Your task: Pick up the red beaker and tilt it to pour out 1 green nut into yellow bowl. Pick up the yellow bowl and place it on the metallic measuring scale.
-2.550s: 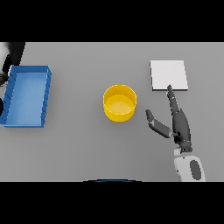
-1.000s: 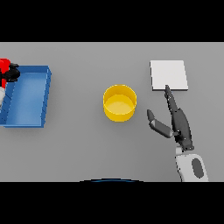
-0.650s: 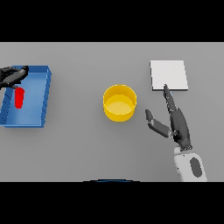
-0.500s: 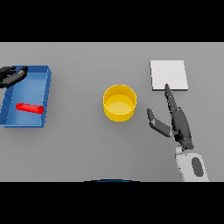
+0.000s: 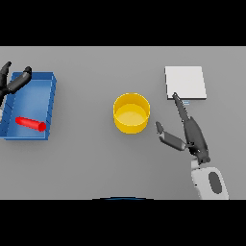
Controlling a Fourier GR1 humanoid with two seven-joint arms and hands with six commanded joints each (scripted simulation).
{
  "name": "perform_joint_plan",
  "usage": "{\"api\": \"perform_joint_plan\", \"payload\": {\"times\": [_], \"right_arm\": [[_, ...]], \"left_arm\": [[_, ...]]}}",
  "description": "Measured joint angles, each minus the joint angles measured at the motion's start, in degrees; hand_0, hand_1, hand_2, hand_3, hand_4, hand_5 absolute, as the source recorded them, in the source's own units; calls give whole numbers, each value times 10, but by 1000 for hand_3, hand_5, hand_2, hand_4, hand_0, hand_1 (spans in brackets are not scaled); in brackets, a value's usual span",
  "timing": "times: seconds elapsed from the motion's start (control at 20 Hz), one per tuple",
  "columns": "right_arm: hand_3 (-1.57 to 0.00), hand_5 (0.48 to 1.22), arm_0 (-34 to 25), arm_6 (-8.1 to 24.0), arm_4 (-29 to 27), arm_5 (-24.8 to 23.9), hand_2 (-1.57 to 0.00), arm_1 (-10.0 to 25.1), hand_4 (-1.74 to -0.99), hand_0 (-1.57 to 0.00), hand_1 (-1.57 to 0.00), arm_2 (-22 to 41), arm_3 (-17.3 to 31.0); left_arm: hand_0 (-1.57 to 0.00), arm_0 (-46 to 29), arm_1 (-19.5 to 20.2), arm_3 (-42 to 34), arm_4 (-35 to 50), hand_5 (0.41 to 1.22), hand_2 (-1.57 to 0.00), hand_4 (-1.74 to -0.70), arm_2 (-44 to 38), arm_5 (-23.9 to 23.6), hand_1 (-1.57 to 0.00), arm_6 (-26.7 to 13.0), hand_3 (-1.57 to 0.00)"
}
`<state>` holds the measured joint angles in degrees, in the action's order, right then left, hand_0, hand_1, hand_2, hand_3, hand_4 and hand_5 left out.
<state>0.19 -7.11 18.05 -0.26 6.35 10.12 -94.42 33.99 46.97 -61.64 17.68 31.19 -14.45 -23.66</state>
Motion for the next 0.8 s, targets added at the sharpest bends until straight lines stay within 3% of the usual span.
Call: {"api": "perform_joint_plan", "payload": {"times": [0.1,0.2,0.35,0.55,0.6,0.8], "right_arm": [[1,728,-16,-11,22,32,1,33,-1172,1,1,18,3],[1,708,-59,17,67,65,1,79,-1204,1,1,40,10],[1,701,-130,23,150,104,1,129,-1222,1,1,94,29],[1,705,-207,-27,239,145,1,172,-1223,1,1,168,63],[1,706,-228,-24,255,157,1,174,-1216,1,1,184,80],[1,704,-286,-56,288,197,1,188,-1215,1,1,226,130]], "left_arm": [[-17,-4,7,-1,0,683,-14,-713,-3,-3,-15,-1,-12],[-11,-1,5,-8,4,670,-9,-719,-6,-4,-9,7,-7],[-5,1,-2,-5,7,665,-4,-719,-7,-5,-4,10,-3],[-1,-2,2,-7,11,676,-1,-712,-6,3,-1,5,-1],[-1,-4,0,-8,13,680,-1,-713,-6,3,-1,7,0],[0,-11,-3,-11,17,687,0,-720,-8,2,0,17,0]]}}
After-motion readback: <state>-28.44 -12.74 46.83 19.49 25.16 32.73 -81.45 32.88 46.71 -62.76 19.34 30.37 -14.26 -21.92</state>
